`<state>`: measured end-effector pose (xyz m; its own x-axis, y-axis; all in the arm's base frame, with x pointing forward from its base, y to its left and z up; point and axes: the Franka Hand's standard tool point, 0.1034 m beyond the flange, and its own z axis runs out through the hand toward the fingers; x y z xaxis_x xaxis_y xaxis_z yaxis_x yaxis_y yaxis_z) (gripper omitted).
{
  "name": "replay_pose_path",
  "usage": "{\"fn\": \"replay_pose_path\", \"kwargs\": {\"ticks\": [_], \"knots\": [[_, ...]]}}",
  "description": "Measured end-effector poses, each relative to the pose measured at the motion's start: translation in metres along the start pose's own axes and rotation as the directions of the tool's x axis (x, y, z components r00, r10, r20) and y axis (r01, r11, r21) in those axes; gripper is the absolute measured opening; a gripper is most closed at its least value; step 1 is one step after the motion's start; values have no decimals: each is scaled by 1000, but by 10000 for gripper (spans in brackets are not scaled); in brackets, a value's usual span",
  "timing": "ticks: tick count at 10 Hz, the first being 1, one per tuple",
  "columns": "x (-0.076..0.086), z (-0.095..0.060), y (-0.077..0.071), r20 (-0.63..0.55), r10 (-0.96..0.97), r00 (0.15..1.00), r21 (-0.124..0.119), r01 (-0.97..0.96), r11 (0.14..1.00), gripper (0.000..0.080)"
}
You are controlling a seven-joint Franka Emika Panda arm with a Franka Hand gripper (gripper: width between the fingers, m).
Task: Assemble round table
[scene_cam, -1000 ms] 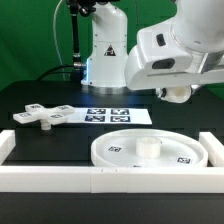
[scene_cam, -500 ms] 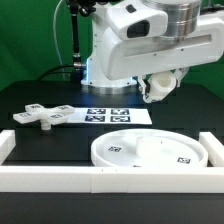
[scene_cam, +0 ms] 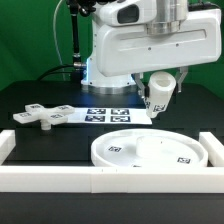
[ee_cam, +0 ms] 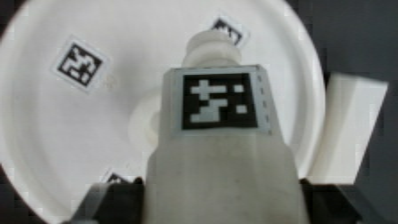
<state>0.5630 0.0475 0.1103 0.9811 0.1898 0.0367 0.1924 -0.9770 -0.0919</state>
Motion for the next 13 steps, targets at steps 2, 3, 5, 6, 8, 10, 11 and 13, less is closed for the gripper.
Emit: {"fn": "replay_pose_path", "kwargs": {"ticks": [2, 3, 5, 6, 8, 10, 11, 13], "knots": [[6, 2, 8, -129, -18, 991, -36, 13, 999, 409], [7, 2, 12, -186, -30, 982, -57, 19, 998, 409], [7, 2, 21, -312, -58, 948, -112, 24, 993, 409], [9, 2, 24, -351, -66, 934, -129, 21, 991, 409], [12, 0, 29, -455, -84, 886, -168, 7, 986, 409], [13, 2, 26, -494, -80, 866, -170, -6, 986, 409], [13, 5, 26, -503, -82, 860, -171, -7, 985, 409], [12, 7, 26, -495, -82, 865, -170, -4, 985, 409]]}}
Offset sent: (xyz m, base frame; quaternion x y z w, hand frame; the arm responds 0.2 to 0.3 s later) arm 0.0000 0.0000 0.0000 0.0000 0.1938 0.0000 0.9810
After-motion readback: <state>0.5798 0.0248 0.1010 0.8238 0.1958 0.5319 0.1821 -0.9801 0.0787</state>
